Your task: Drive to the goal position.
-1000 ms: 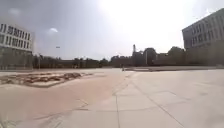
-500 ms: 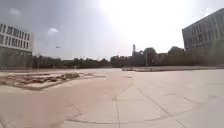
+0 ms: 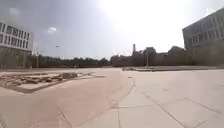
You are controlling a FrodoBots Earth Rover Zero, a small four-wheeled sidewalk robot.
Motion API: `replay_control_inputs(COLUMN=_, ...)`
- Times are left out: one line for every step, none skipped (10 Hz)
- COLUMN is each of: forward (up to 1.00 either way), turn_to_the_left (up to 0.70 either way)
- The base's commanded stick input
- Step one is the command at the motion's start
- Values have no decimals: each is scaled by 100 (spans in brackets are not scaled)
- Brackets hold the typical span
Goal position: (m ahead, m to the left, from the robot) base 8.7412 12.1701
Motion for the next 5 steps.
replay_control_inputs(forward=70, turn_to_the_left=2)
replay_control_inputs(forward=70, turn_to_the_left=2)
replay_control_inputs(forward=70, turn_to_the_left=2)
replay_control_inputs(forward=70, turn_to_the_left=2)
replay_control_inputs(forward=70, turn_to_the_left=2)
